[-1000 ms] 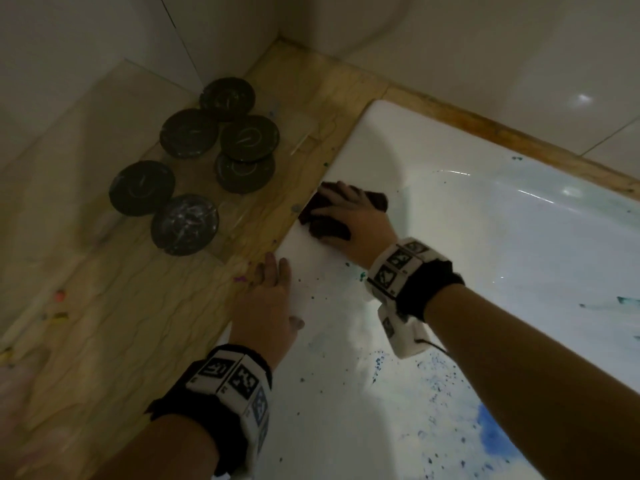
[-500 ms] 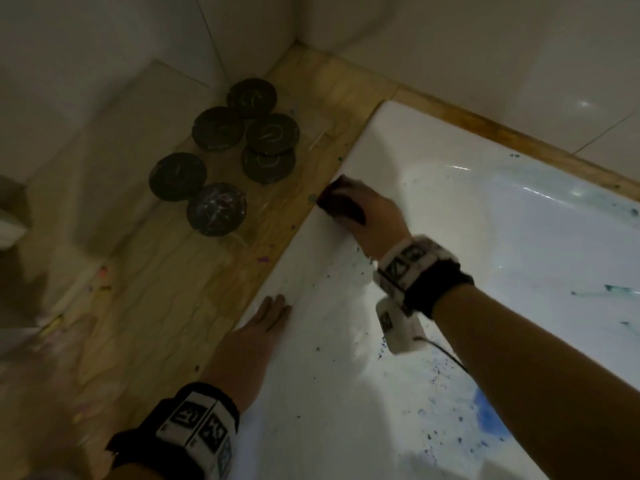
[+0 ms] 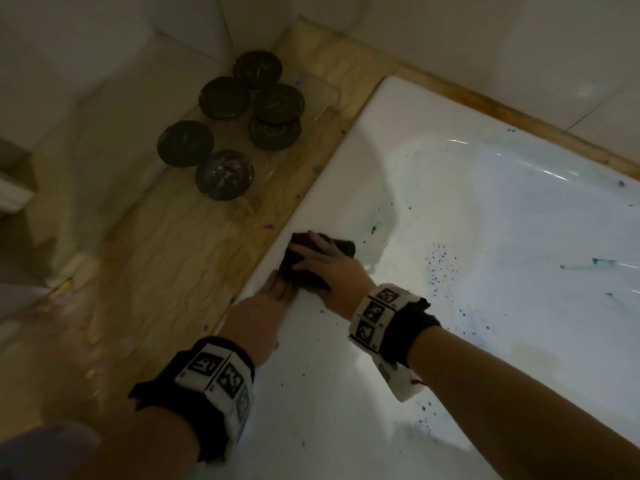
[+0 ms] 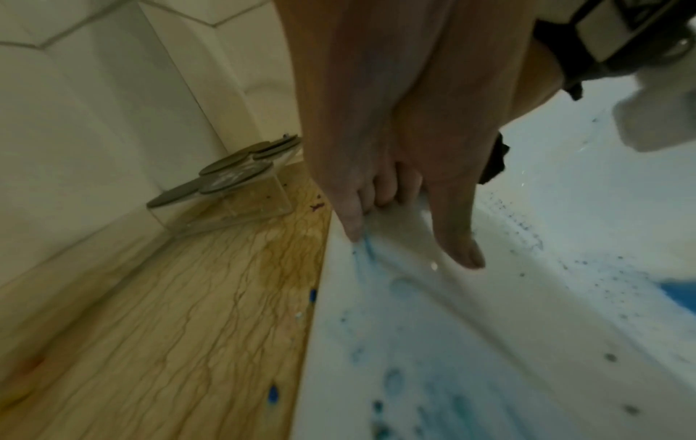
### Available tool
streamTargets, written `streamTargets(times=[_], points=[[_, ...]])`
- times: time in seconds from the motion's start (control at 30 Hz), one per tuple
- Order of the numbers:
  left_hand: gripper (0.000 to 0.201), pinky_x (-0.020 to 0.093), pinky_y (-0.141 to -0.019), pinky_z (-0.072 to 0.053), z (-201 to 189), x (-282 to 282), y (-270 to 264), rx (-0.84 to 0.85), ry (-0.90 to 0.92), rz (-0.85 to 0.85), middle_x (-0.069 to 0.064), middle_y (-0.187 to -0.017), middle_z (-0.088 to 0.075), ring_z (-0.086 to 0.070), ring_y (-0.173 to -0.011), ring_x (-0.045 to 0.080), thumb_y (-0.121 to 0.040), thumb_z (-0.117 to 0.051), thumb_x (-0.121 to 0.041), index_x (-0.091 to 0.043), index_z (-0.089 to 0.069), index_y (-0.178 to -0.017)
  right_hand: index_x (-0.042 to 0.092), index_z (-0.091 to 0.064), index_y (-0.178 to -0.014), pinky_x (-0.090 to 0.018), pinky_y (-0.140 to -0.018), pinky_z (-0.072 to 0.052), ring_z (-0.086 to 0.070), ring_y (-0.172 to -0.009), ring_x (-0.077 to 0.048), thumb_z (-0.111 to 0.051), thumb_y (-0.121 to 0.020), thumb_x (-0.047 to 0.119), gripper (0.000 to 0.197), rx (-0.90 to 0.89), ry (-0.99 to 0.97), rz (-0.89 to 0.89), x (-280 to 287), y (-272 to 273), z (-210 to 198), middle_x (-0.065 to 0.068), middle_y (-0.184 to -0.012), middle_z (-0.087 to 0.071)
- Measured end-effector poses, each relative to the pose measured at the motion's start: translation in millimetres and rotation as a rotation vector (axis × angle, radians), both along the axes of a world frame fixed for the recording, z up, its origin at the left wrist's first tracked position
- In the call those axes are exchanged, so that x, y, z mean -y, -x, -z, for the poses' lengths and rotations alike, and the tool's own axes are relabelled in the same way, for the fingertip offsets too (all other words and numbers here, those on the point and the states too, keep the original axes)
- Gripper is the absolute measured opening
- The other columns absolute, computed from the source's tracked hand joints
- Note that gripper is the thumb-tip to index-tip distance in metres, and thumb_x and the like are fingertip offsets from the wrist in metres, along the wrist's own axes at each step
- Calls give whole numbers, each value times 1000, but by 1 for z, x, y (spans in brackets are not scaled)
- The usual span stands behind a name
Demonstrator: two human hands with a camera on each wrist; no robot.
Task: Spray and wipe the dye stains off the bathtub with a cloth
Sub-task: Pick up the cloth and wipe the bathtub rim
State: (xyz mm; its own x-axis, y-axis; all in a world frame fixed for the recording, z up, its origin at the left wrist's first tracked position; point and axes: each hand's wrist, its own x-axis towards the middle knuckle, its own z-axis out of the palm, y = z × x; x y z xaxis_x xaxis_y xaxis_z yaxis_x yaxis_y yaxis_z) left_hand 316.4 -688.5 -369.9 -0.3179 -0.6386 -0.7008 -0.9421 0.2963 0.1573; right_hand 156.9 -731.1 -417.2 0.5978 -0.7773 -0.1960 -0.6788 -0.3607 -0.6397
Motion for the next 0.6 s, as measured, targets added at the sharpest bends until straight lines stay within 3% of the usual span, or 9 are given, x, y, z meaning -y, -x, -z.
streamTargets(times=[0.07, 0.1, 0.17, 0.23, 0.3, 0.4, 0.5, 0.6], points=[[81, 23, -115, -11, -10, -22, 4, -12, 2, -14, 10, -156, 12, -1, -146, 17, -94, -52, -15, -8, 7, -148, 10, -59, -123, -37, -116, -19, -20, -142, -28, -57, -90, 13, 33, -60, -41, -134, -7, 9, -10, -4, -146, -38], [76, 23, -112, -20, -14, -30, 3, -46, 89, -24, 12, -156, 3, -13, -145, 17, -92, -55, -13, -6, -4, -149, 11, -59, -123, -35, -114, -24, -28, -139, -27, -56, -91, 12, 33, -97, -64, -164, -6, 13, -20, -5, -145, -41], [75, 22, -106, -34, -26, -39, 0, -60, 224, -107, 11, -153, -12, -35, -137, 17, -83, -68, -13, 0, -25, -144, 15, -56, -127, -27, -109, -28, -39, -131, -22, -54, -92, 15, 35, -99, -59, -49, 2, 20, -42, -4, -142, -44], [73, 26, -113, -20, -26, -48, -11, -7, 168, -179, 3, -155, 6, -17, -144, 16, -93, -54, -12, -6, -7, -149, 18, -49, -133, -26, -111, -25, -38, -132, -21, -56, -91, 20, 43, 3, -1, 194, 20, 18, -58, -2, -145, -40], [71, 28, -113, -20, -20, -54, -20, 69, 37, -206, 7, -155, 17, -6, -145, 17, -97, -41, -3, -11, 6, -149, 21, -35, -142, -29, -113, -21, -30, -137, -23, -58, -90, 23, 57, 36, -41, 321, 38, 3, -58, -2, -152, -26], [71, 33, -113, -21, -7, -59, -26, 66, 74, -202, 7, -150, 25, -3, -145, 17, -96, -39, 1, -13, 6, -149, 23, -17, -148, -36, -116, -3, -1, -144, -25, -49, -94, 35, 64, -263, -57, 209, 42, -28, -35, -2, -157, -2], [72, 33, -114, -18, 0, -56, -31, 66, 90, -196, 4, -157, 9, -7, -145, 17, -96, -45, -6, -16, 1, -150, 21, -30, -144, -39, -118, 1, 2, -145, -23, -47, -95, 35, 54, -242, 74, 147, 19, -37, -11, 1, -157, -8], [80, 32, -114, -22, 11, -53, -37, 86, 30, -162, 7, -157, 7, -11, -144, 19, -92, -53, -10, -14, 2, -150, 13, -53, -130, -43, -118, -10, -17, -142, -29, -59, -89, 27, 43, -5, 158, 29, -26, -35, 1, -5, -149, -34]])
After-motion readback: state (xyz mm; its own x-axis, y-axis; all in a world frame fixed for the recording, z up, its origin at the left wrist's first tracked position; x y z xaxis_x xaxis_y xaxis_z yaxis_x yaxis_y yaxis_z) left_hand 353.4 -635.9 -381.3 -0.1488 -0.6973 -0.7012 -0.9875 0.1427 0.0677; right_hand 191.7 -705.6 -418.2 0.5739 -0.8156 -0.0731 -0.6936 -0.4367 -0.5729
